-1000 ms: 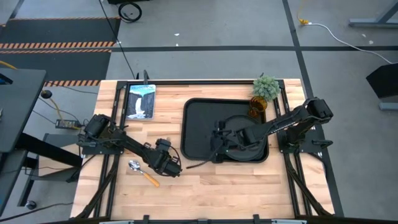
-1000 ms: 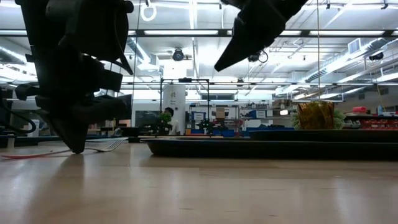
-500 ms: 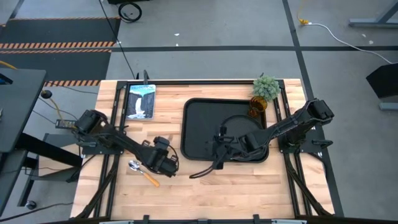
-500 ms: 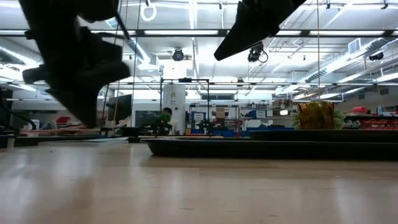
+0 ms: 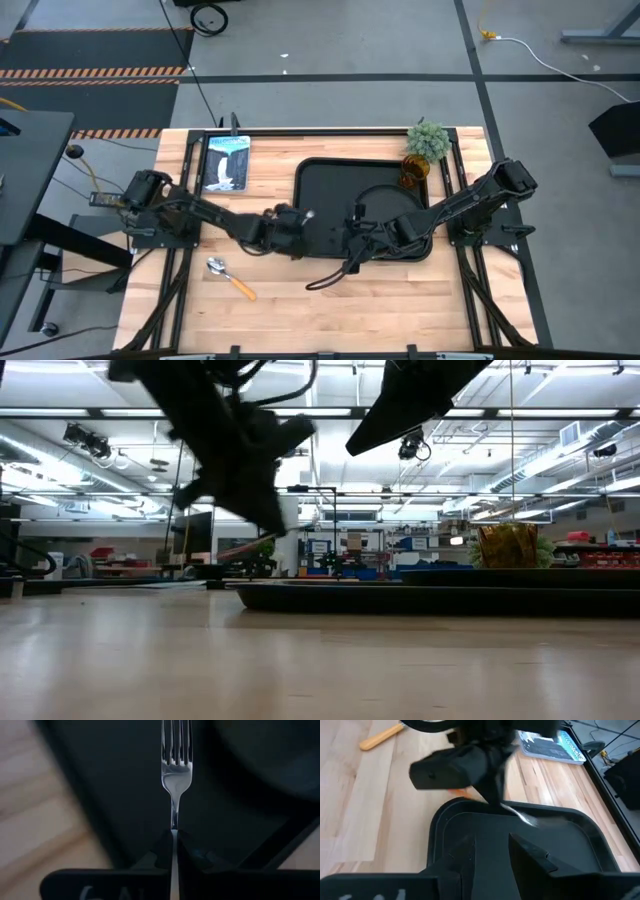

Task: Pick and place plate/cup/fork/spoon on tray
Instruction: Put the orange fork on the black tray to the left of the black plate

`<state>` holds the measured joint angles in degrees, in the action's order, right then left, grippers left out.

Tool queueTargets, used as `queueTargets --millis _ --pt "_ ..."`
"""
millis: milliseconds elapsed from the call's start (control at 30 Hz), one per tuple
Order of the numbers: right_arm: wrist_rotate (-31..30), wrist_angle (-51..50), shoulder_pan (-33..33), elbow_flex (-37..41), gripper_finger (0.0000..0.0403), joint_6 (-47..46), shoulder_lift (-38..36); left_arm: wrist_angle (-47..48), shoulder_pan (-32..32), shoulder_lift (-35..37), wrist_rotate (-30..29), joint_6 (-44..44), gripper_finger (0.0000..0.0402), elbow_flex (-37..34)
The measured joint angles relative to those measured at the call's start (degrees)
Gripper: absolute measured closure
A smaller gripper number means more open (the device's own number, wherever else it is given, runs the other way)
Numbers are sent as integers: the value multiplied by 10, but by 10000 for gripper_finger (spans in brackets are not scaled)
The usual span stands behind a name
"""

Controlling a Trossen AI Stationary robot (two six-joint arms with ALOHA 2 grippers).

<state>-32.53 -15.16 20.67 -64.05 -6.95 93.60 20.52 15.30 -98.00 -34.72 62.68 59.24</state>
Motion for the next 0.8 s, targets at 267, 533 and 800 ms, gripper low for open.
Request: queueTargets --millis 267,533,800 --pt "-11 -19 2 0 280 -10 0 -121 -57 -19 34 -93 382 1" --pt "-40 -24 11 0 280 -11 0 -160 -97 -81 86 -90 382 0" --pt "-40 -27 11 0 280 -10 0 -170 -111 -90 92 -93 381 0"
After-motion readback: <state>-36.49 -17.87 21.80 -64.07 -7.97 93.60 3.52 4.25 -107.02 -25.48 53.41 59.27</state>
